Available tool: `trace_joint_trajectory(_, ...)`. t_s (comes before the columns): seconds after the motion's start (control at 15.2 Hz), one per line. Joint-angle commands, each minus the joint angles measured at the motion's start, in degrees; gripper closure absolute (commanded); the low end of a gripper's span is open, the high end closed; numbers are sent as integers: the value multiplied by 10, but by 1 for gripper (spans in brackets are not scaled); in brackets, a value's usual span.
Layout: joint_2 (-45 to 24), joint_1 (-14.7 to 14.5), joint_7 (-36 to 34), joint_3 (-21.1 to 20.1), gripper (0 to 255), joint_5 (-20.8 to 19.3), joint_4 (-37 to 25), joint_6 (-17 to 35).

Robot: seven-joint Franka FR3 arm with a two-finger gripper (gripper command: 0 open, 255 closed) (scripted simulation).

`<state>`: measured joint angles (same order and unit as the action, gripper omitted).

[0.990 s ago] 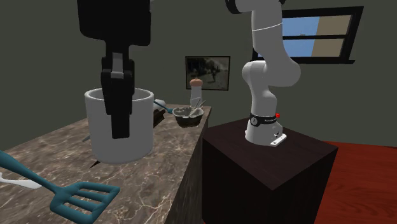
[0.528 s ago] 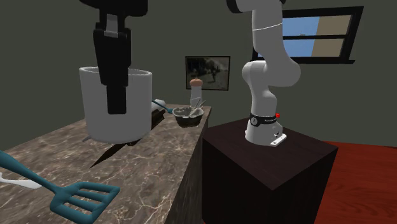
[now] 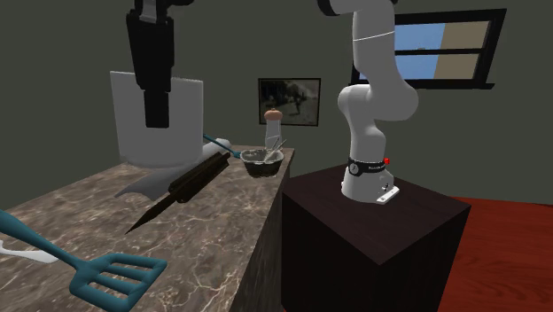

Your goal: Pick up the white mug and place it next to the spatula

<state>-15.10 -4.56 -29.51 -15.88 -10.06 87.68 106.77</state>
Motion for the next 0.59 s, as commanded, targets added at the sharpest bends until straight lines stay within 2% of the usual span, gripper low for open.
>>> trace_joint_trajectory(0.0, 22, 20, 27, 8, 255, 10, 29, 11)
trace_joint_trajectory(0.53, 75, 87, 134, 46, 255, 38, 99, 40)
